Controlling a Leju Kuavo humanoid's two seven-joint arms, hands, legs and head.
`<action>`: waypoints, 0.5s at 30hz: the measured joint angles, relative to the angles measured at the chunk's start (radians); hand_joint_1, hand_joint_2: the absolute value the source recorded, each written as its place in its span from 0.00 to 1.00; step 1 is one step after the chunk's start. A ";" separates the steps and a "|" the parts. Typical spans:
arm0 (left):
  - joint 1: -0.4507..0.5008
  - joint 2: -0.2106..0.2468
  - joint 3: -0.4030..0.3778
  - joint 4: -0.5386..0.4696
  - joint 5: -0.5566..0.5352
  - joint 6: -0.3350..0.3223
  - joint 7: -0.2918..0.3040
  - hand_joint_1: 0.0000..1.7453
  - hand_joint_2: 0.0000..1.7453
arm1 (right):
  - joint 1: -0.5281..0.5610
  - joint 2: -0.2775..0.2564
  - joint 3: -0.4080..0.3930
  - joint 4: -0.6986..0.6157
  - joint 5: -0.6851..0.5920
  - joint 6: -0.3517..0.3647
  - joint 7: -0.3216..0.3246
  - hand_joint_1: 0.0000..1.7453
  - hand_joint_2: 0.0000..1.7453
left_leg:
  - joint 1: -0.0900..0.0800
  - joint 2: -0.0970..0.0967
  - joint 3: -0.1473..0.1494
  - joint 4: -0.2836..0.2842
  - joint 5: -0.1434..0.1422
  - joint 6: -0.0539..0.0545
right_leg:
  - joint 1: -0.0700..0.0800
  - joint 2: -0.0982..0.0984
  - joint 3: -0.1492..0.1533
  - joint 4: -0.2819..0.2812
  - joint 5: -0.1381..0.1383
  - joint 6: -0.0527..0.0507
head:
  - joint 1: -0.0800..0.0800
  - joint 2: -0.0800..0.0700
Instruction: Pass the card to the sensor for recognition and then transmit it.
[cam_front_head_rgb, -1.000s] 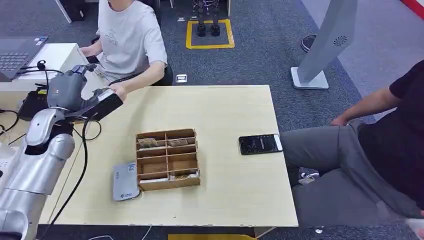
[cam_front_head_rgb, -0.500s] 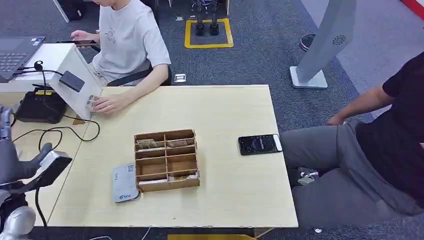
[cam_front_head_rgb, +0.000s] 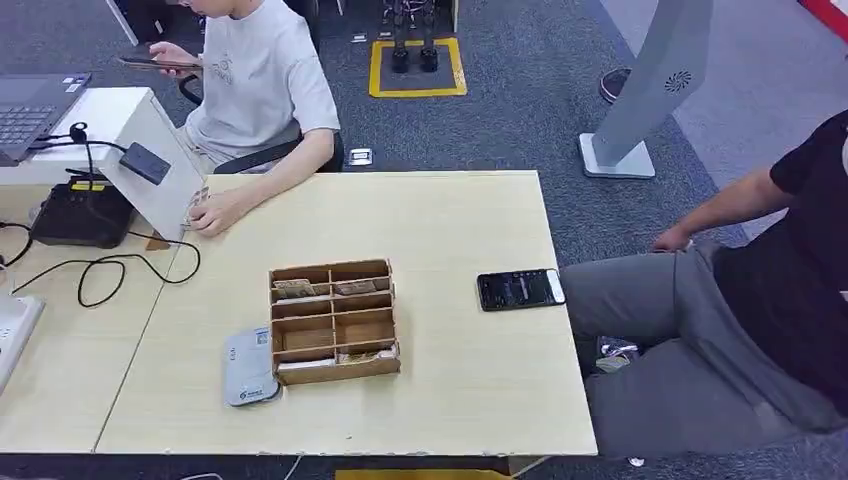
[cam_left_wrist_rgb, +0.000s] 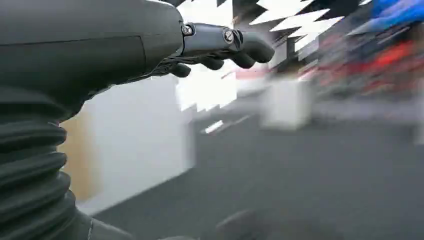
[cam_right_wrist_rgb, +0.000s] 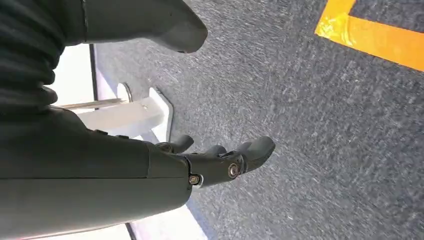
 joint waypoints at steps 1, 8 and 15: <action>-0.005 -0.032 0.024 0.033 0.047 0.018 0.055 0.00 1.00 | 0.000 0.000 -0.002 0.000 0.001 0.001 0.001 0.00 1.00 | -0.001 -0.001 0.000 0.000 0.000 0.001 | 0.000 -0.001 0.000 -0.001 0.000 0.001 | 0.001 0.000; -0.032 -0.169 0.118 0.183 0.114 0.063 0.096 0.00 1.00 | -0.001 -0.002 -0.009 0.000 0.004 0.002 0.001 0.00 1.00 | 0.000 -0.008 0.001 0.002 -0.001 0.004 | 0.000 -0.008 0.005 -0.002 -0.001 0.003 | 0.005 0.000; -0.046 -0.208 0.137 0.255 0.146 0.034 0.124 0.00 1.00 | -0.001 -0.008 -0.013 0.000 -0.003 0.005 0.010 0.00 1.00 | 0.001 -0.008 0.002 0.002 -0.001 0.004 | 0.000 -0.008 0.006 -0.002 -0.001 0.003 | 0.004 0.000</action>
